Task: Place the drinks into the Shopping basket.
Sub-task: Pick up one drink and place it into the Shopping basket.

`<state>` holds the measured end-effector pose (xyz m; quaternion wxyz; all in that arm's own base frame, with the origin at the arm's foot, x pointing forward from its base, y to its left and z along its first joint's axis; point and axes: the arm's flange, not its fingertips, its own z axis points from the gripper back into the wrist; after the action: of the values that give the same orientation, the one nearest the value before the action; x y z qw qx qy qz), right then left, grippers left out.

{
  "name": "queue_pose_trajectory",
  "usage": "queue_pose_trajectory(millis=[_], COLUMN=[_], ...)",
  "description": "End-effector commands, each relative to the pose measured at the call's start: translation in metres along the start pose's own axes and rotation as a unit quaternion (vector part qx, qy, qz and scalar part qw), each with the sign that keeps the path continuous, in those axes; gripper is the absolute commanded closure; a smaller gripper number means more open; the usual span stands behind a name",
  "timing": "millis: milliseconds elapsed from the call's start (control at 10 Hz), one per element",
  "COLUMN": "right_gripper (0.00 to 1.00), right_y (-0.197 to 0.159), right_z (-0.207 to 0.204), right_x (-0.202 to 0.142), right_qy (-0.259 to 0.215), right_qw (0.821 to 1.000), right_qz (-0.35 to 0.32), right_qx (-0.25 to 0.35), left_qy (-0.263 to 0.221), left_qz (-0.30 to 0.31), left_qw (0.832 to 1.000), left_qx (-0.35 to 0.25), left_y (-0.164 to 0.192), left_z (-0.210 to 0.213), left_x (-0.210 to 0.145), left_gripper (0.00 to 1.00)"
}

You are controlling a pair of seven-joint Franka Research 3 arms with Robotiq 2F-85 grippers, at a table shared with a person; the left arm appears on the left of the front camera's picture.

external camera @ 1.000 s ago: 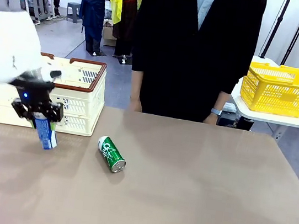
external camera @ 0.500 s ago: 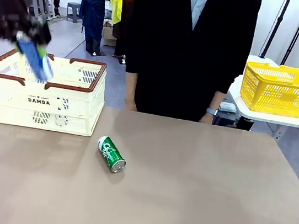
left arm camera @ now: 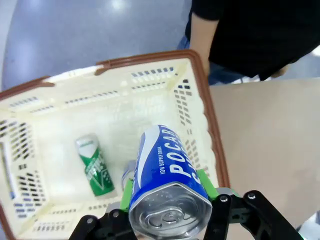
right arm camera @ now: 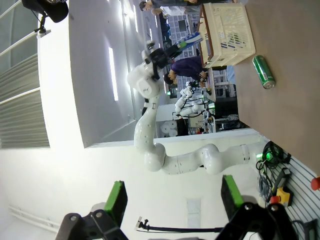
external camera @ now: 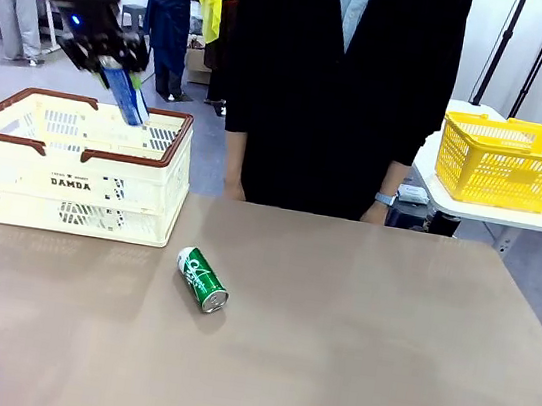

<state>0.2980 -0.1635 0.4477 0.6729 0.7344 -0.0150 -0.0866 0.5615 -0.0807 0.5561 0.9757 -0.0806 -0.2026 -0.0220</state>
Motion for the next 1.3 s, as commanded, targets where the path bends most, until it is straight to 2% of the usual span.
queue_pose_trajectory(millis=[0, 200, 500, 700, 1200], right_gripper=[0.00, 0.00, 0.00, 0.00, 0.00], right_y=[0.006, 0.006, 0.006, 0.006, 0.006], right_z=[0.000, 0.000, 0.000, 0.000, 0.000], right_x=[-0.001, -0.001, -0.001, -0.001, -0.001], right_qy=[-0.001, -0.001, -0.001, -0.001, -0.001], right_qw=[1.000, 1.000, 1.000, 1.000, 1.000], right_qz=[-0.010, -0.010, -0.010, -0.010, -0.010], right_qx=[0.005, 0.005, 0.005, 0.005, 0.005], left_qy=[0.027, 0.068, 0.084, 0.105, 0.127], left_qz=[0.021, 0.017, 0.009, 0.019, 0.030], left_qw=[0.999, 0.997, 0.993, 0.991, 0.988], left_qx=[0.010, 0.016, 0.079, 0.083, 0.080], left_y=[-0.009, -0.014, -0.018, -0.011, 0.001], left_z=[-0.034, -0.077, -0.117, -0.138, -0.154], left_x=[0.017, 0.009, -0.008, -0.007, -0.003], left_gripper=[1.00, 1.00, 1.00, 1.00, 1.00])
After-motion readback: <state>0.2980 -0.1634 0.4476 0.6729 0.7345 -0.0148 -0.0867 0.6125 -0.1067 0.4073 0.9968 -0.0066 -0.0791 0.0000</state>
